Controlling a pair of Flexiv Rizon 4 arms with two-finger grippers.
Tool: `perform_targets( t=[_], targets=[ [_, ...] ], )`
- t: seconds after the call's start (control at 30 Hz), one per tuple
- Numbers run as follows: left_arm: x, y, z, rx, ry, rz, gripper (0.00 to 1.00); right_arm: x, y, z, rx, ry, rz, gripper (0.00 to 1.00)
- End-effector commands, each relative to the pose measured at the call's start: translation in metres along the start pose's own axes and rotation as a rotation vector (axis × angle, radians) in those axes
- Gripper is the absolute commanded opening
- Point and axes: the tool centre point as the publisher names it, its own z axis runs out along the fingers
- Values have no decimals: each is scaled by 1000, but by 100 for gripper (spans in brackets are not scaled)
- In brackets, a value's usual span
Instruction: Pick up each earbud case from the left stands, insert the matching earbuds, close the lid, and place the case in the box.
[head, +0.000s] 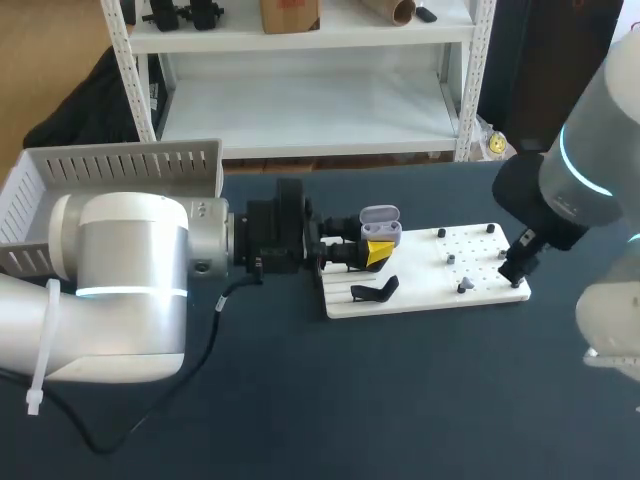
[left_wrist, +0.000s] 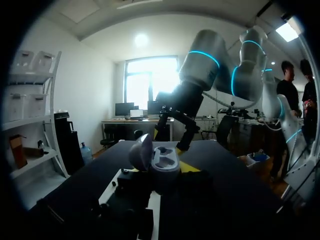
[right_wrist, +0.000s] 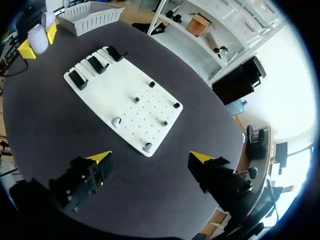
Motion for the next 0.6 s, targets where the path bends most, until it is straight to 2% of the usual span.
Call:
perform_targets(
  t=[0.03, 0.6],
  targets=[
    [1, 0, 0, -2, -5, 2, 0, 2, 6, 0, 137, -10, 3, 100],
    [1, 0, 0, -2, -5, 2, 0, 5, 7, -2, 146, 19, 13, 100]
  ],
)
